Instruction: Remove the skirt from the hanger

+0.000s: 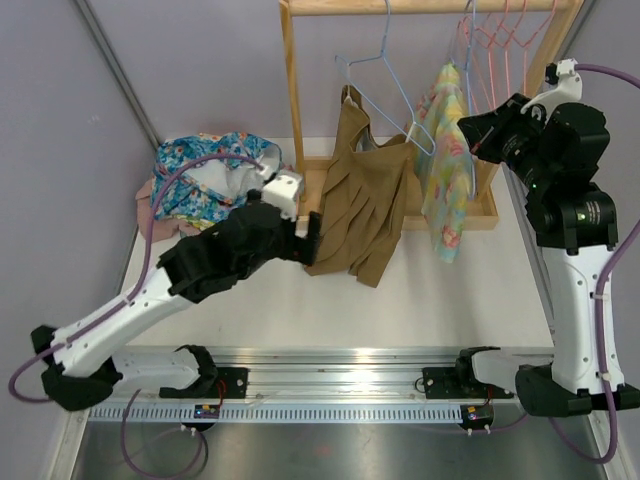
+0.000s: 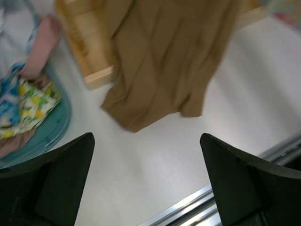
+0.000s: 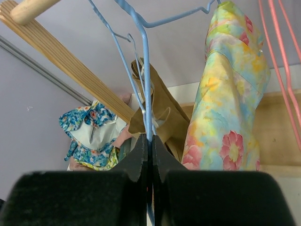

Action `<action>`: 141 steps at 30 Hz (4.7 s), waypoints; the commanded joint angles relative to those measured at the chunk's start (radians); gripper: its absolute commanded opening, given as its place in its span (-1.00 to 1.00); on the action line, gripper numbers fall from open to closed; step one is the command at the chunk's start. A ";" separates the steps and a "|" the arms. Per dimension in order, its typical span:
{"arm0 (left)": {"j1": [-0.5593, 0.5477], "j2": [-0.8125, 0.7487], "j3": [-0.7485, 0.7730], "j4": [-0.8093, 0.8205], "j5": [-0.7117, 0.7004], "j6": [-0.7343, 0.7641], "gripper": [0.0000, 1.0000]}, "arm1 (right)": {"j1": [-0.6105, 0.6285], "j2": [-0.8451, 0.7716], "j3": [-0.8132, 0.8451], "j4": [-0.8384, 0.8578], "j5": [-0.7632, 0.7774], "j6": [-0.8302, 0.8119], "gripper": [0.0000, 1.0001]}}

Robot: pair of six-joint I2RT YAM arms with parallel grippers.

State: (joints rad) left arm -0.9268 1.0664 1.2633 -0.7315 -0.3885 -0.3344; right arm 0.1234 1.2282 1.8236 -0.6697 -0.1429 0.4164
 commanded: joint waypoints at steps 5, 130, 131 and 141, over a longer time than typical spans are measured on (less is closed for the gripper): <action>-0.424 0.309 0.313 0.206 -0.179 0.081 0.98 | -0.004 -0.199 -0.073 0.029 0.048 0.062 -1.00; 0.780 -0.066 0.050 -0.045 0.192 0.025 0.98 | -0.110 0.088 0.056 0.171 0.031 0.105 0.99; 0.770 -0.098 0.015 -0.060 0.195 0.017 0.98 | -0.110 0.064 0.051 0.188 -0.033 0.107 0.99; 0.718 -0.272 -0.294 -0.101 0.100 -0.026 0.98 | -0.051 0.212 0.201 0.237 -0.376 0.105 0.97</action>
State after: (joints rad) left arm -0.1883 0.8371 0.9852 -0.8295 -0.2390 -0.3283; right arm 0.0395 1.3434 1.9541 -0.4252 -0.4168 0.5545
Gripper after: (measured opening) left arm 0.987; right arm 0.989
